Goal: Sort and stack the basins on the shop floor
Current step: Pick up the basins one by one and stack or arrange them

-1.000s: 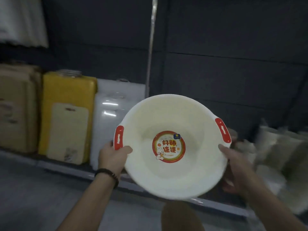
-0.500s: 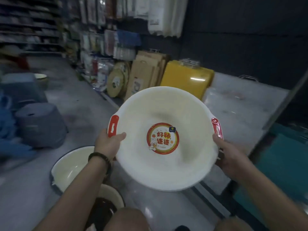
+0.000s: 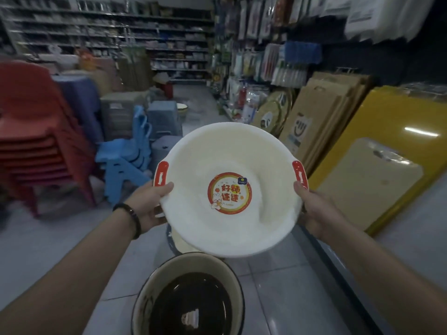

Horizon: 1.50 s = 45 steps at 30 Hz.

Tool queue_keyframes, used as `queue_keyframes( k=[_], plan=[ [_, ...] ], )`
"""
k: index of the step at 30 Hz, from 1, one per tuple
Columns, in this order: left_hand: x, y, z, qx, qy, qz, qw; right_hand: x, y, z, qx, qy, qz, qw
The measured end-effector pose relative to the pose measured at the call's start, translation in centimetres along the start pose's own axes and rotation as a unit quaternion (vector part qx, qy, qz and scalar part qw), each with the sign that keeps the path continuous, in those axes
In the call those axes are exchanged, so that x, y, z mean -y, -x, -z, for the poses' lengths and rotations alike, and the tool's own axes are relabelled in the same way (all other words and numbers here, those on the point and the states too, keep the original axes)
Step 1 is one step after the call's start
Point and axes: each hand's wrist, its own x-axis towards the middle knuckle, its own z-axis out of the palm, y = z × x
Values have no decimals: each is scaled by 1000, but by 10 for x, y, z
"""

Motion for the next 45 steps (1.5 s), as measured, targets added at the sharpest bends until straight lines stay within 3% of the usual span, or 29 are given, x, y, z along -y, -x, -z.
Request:
queue_keyframes(
  k=[7,16,21,26,32,35,40,45],
  plan=[
    [47,-119,19,-67,12,51,996,-72,-140,-68,38,45,-13,998],
    [154,-307,39,-159,-64,137,976,-210,-319,-141,84,132,-92,983],
    [181,-320,50,-178,-96,189,961,-230,-340,-153,90,195,-178,960],
    [167,-323,56,-135,-132,241,952,-217,-342,-160,69,249,-219,941],
    [198,-358,52,-112,-204,279,932,-265,-378,-165,87,350,-239,901],
    [223,-369,39,-160,-187,281,928,-296,-395,-154,93,351,-250,897],
    [239,-377,40,-202,-145,284,926,-307,-415,-163,120,256,-303,910],
    [236,-383,35,-198,-4,343,918,-307,-435,-160,116,225,-377,891]
  ],
)
